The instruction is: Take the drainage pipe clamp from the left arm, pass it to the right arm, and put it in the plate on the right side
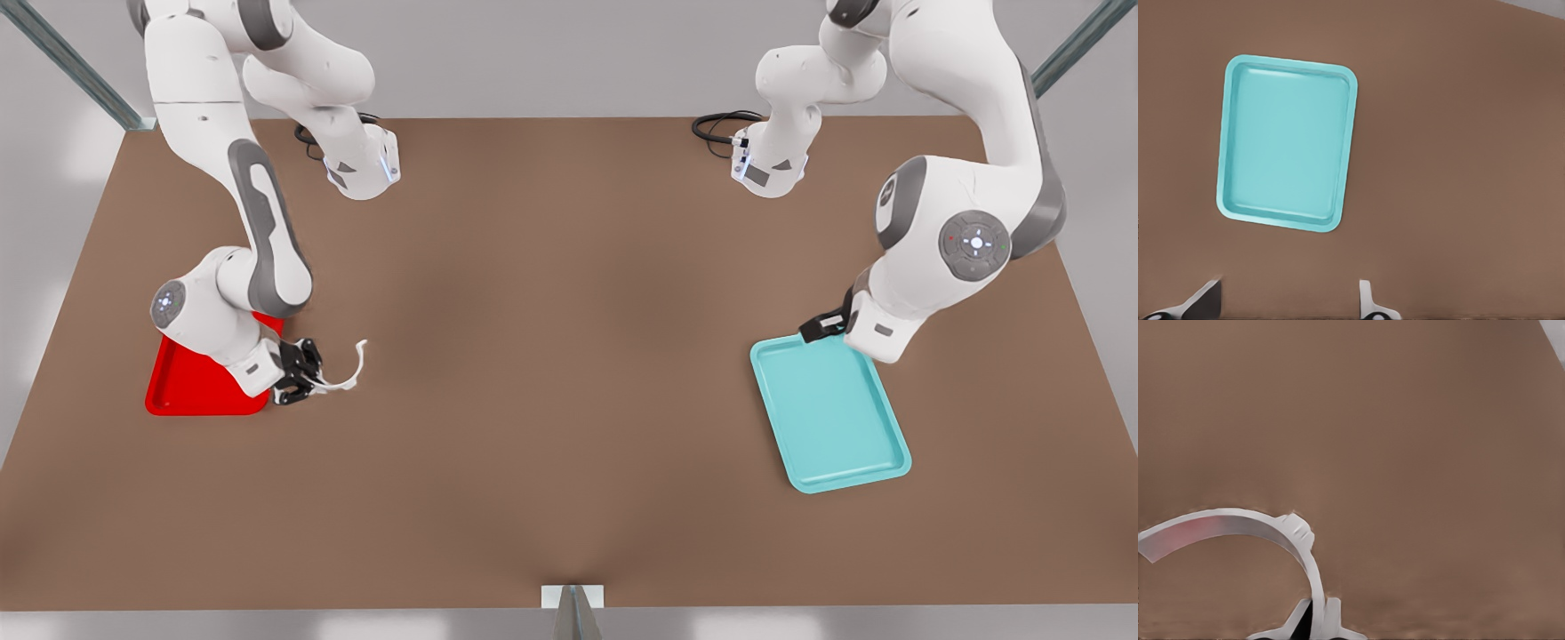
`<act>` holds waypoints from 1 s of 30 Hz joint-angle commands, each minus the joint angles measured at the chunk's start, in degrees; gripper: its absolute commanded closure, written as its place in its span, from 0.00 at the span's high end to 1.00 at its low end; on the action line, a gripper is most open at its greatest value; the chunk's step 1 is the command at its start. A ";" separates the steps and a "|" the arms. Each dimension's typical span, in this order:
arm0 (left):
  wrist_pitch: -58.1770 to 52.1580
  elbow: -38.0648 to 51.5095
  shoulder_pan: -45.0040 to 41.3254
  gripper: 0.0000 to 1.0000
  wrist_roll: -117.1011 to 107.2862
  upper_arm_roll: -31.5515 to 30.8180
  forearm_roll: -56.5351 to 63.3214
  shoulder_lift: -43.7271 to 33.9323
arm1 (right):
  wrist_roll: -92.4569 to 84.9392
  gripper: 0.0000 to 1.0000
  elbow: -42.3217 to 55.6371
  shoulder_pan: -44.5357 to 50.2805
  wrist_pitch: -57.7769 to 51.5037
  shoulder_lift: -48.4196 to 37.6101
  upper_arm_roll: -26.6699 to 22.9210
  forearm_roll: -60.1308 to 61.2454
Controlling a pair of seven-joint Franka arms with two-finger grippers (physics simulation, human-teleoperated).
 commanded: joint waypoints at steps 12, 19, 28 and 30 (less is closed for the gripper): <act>-15.27 4.16 -0.16 1.00 22.94 -0.07 -2.01 3.42 | -41.68 0.21 -0.40 -15.78 1.40 4.51 -10.02 -0.48; -14.84 3.89 0.01 1.00 23.03 0.02 -2.63 3.77 | -44.14 0.21 -0.05 -18.07 4.30 9.34 -10.02 -0.48; -14.40 4.07 0.19 1.00 23.03 0.02 -2.45 3.68 | -43.70 1.00 0.13 -18.69 2.98 10.31 -10.02 0.22; -14.49 4.07 0.19 1.00 23.03 0.02 -2.45 3.68 | -43.53 1.00 0.66 -18.60 2.37 9.96 -10.02 0.22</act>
